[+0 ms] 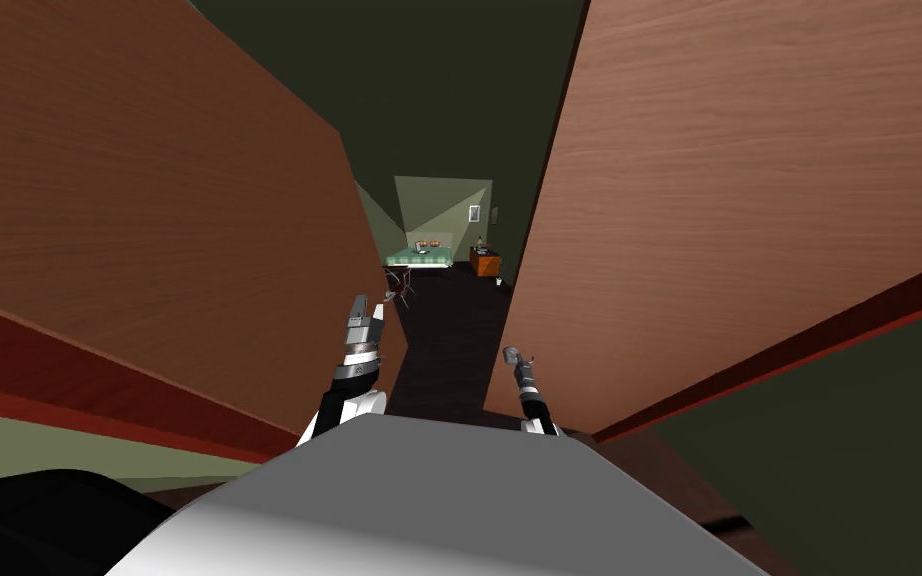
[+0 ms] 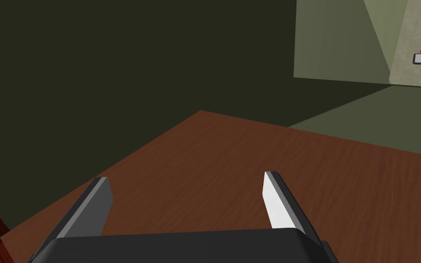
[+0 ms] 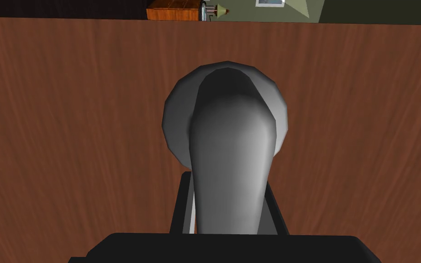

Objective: Push the door open

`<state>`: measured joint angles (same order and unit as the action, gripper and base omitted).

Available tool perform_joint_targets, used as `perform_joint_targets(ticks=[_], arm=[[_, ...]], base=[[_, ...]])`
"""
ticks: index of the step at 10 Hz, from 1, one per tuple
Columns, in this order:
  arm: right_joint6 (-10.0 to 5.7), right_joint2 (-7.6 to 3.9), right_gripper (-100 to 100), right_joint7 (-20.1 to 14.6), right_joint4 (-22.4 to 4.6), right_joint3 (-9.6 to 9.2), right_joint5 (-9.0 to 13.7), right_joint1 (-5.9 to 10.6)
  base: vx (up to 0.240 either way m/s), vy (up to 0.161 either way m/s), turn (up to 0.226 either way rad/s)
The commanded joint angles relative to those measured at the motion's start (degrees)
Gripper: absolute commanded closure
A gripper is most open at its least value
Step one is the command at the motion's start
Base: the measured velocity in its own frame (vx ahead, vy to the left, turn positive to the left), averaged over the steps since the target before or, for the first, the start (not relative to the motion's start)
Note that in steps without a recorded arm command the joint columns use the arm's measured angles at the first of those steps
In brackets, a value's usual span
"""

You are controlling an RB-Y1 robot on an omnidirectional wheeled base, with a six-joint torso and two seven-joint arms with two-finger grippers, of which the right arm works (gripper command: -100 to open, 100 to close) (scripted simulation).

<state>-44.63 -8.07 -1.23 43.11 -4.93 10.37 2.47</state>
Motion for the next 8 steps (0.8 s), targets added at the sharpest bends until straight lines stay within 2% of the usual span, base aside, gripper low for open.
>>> perform_joint_targets(ticks=[1,4,6,7,8], arm=[[-0.38,-0.76,100,0.25,-1.16,1.96,0.88,0.96],[-0.35,-0.82,100,1.09,-1.75,4.39,1.97,1.09],[-0.35,-0.82,100,1.09,-1.75,4.39,1.97,1.09],[-0.34,-0.87,100,1.62,-2.12,5.92,2.66,1.18],[-0.34,-0.87,100,1.62,-2.12,5.92,2.66,1.18]], base=[[0.191,0.093,-0.077],[0.181,0.105,-0.075],[0.084,0.037,-0.019],[0.132,0.076,-0.053],[0.153,0.091,-0.060]])
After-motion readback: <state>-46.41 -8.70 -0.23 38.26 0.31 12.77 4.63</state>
